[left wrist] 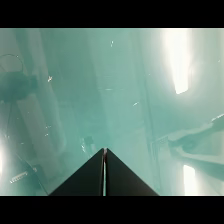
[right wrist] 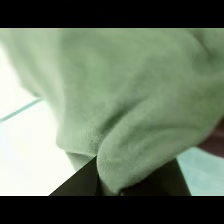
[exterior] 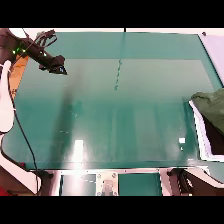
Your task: Fold the shirts.
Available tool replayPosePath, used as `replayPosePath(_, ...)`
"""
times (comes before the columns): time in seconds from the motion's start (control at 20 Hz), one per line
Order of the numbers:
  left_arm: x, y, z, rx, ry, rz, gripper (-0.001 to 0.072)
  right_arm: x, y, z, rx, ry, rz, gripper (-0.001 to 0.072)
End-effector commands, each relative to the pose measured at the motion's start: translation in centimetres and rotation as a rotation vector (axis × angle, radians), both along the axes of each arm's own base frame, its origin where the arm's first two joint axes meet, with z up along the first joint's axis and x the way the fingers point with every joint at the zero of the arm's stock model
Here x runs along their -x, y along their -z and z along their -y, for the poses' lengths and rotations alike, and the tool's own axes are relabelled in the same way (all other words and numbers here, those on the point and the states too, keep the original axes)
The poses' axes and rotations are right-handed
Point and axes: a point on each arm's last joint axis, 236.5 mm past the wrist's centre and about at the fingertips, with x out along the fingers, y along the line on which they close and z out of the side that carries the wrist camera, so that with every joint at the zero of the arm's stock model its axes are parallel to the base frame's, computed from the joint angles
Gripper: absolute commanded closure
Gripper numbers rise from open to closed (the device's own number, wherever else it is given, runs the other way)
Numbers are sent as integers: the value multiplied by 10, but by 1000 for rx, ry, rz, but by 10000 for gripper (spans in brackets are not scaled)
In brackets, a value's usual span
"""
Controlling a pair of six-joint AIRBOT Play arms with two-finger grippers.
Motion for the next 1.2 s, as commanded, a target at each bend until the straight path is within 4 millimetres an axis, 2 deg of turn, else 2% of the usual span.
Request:
replayPosePath(0.0, 0, 0, 0, -1, 2, 0, 686, -18, -41, 4, 27, -14, 116, 676)
replayPosePath(0.1, 1, 0, 0, -2, 9, 2, 686, -18, -57, 6, 54, -36, 121, 684)
replayPosePath(0.2, 1, 0, 0, -1, 9, 2, 686, -8, -53, -1, 19, -48, 98, 684)
replayPosePath(0.4, 1, 0, 0, -1, 10, 1, 686, 47, 6, -9, -49, -24, -167, 682)
replayPosePath(0.5, 3, 0, 0, -2, 14, -6, 686, 75, 24, -4, -47, 15, -275, 679)
replayPosePath(0.55, 3, 0, 0, -2, 14, -8, 686, 89, 30, -1, -37, 19, -334, 584)
replayPosePath(0.65, 4, 1, 0, -4, 24, -8, 686, 108, 39, -4, -46, -9, -426, 110)
replayPosePath(0.75, 5, 1, 0, -4, 25, -11, 686, 118, 36, -14, -87, -47, -476, 107)
replayPosePath(0.85, 5, 1, 0, -5, 26, -10, 686, 128, 17, -15, -92, -74, -536, 112)
replayPosePath(0.9, 5, 1, 0, -6, 37, -3, 686, 124, 2, -8, -59, -75, -537, 250)
replayPosePath(0.95, 4, 1, 0, -9, 52, 8, 686, 114, -14, -1, -14, -87, -523, 560)
replayPosePath(1.0, 4, 0, 0, -8, 53, 8, 687, 95, -32, 7, 53, -118, -486, 634)
replayPosePath(1.1, 4, -8, 0, -9, 52, 27, 687, 48, -59, 14, 172, -209, -410, 689)
replayPosePath(1.15, 2, -16, 0, -9, 45, 56, 687, 21, -70, 14, 240, -269, -376, 689)
